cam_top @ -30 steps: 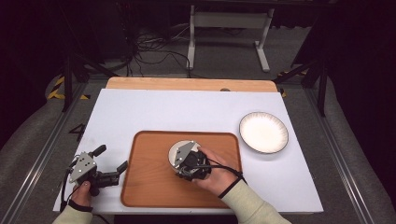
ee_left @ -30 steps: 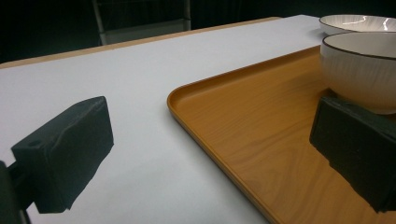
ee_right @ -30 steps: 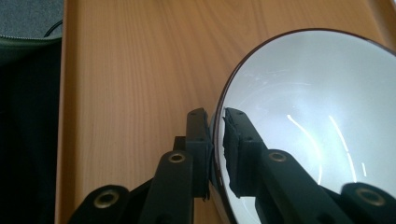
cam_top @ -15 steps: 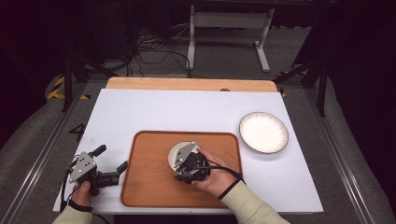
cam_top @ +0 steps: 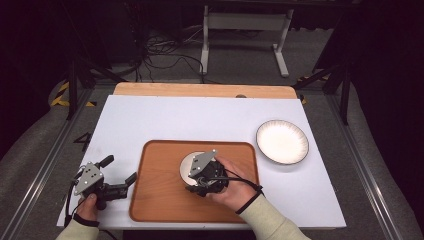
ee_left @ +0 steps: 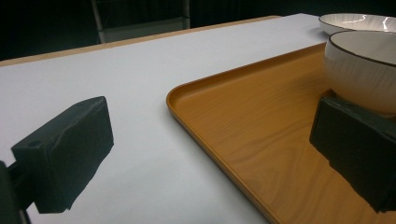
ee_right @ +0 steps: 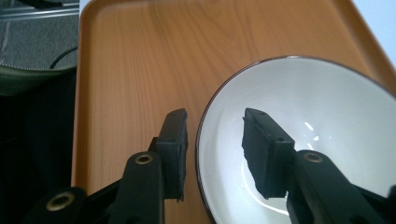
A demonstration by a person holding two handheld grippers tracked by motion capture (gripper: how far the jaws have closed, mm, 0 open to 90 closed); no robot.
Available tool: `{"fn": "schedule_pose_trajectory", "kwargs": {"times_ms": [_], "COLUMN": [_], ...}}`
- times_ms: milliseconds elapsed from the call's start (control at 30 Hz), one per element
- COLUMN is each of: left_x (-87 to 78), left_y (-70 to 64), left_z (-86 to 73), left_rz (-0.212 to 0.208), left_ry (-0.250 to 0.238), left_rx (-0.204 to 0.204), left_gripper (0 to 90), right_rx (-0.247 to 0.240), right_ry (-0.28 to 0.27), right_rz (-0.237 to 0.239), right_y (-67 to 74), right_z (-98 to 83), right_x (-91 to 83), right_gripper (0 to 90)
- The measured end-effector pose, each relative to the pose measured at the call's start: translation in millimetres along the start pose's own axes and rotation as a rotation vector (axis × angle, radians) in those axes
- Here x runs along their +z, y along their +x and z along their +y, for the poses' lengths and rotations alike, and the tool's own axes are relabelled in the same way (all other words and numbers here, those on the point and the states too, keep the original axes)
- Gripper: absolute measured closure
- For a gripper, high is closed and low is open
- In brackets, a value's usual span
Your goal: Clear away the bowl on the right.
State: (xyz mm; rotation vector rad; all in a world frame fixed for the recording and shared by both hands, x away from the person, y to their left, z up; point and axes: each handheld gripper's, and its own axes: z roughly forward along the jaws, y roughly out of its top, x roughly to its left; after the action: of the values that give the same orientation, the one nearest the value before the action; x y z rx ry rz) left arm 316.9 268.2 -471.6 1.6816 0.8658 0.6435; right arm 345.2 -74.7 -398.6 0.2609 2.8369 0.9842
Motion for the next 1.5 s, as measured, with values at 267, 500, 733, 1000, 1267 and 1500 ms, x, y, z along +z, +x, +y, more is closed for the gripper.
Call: {"fn": "schedule_pose_trajectory", "kwargs": {"times_ms": [267, 500, 733, 1000, 1267, 1500], "left_x": [0.5, 0.3, 0.1, -0.8, -0.5, 0.0], "left_y": [0.3, 0.4, 0.2, -0.5, -0.2, 0.2], "left_z": [0.1, 0.2, -0.1, -0.3, -0.2, -0.1], "left_rz": [-0.002, -0.001, -0.002, 0.001, -0.004, -0.007], "left_ry": [0.001, 0.003, -0.003, -0.005, -0.003, -0.002], "left_rx": [-0.001, -0.005, -0.002, 0.006, 0.006, 0.002], "left_gripper": [0.3, 0.3, 0.3, 0.3, 0.3, 0.3], "right_rx": [0.003, 0.022, 0.037, 0.048, 0.061, 0.080], "right_ry": [-0.070, -0.167, -0.243, -0.295, -0.332, -0.367], "right_rz": [-0.038, -0.073, -0.099, -0.133, -0.151, -0.179], "right_y": [-1.2, -2.7, -5.3, -9.5, -13.0, -15.1], "right_z": [1.8, 3.7, 4.6, 3.2, -5.1, -17.4], "right_x": [-11.9, -27.9, -38.3, -49.3, -60.2, -74.1], "right_gripper": [53.4, 49.7, 48.0, 45.3, 41.1, 39.0]}}
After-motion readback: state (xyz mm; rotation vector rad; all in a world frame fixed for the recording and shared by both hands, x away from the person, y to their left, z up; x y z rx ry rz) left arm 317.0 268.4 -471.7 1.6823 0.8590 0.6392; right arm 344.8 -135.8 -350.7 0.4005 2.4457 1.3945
